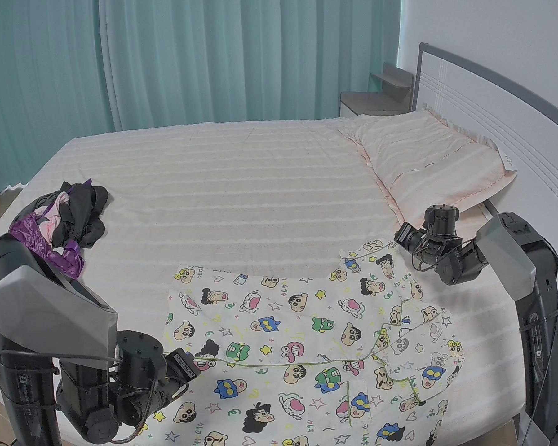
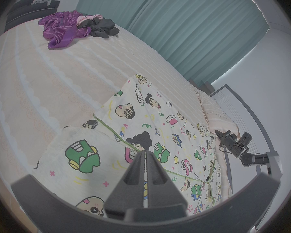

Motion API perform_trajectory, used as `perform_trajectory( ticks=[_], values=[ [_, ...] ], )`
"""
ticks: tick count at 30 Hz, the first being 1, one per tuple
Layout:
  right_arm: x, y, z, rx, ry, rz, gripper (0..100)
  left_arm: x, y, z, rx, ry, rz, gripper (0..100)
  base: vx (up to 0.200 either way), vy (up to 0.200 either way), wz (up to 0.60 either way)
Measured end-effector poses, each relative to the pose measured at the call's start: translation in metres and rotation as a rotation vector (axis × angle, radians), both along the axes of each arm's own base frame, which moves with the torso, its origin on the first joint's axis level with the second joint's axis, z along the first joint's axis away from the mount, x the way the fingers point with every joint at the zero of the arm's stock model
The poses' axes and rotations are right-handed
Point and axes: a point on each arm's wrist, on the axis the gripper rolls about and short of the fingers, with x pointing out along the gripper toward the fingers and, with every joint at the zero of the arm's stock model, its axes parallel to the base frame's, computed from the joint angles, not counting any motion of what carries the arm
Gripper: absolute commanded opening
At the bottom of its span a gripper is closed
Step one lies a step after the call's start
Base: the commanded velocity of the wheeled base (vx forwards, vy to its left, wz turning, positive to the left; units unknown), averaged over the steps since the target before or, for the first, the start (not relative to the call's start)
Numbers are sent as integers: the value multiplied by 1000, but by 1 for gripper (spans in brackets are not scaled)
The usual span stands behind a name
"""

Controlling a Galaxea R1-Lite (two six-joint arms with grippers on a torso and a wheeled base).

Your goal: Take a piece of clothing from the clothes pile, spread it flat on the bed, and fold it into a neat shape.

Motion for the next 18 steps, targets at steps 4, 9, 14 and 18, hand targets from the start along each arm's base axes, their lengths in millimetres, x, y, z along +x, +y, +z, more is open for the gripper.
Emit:
perform_trajectory(
  ticks=[4,9,14,18],
  values=[
    [-1,-4,-2,-2,12,-3,100,0,0,0,0,0,0,0,0,0,0],
    [-2,2,-5,-1,22,15,100,0,0,0,0,0,0,0,0,0,0],
    [-4,12,-9,-4,51,39,100,0,0,0,0,1,0,0,0,0,0],
    [-5,25,-15,-8,85,71,100,0,0,0,1,0,0,0,0,0,0]
  ],
)
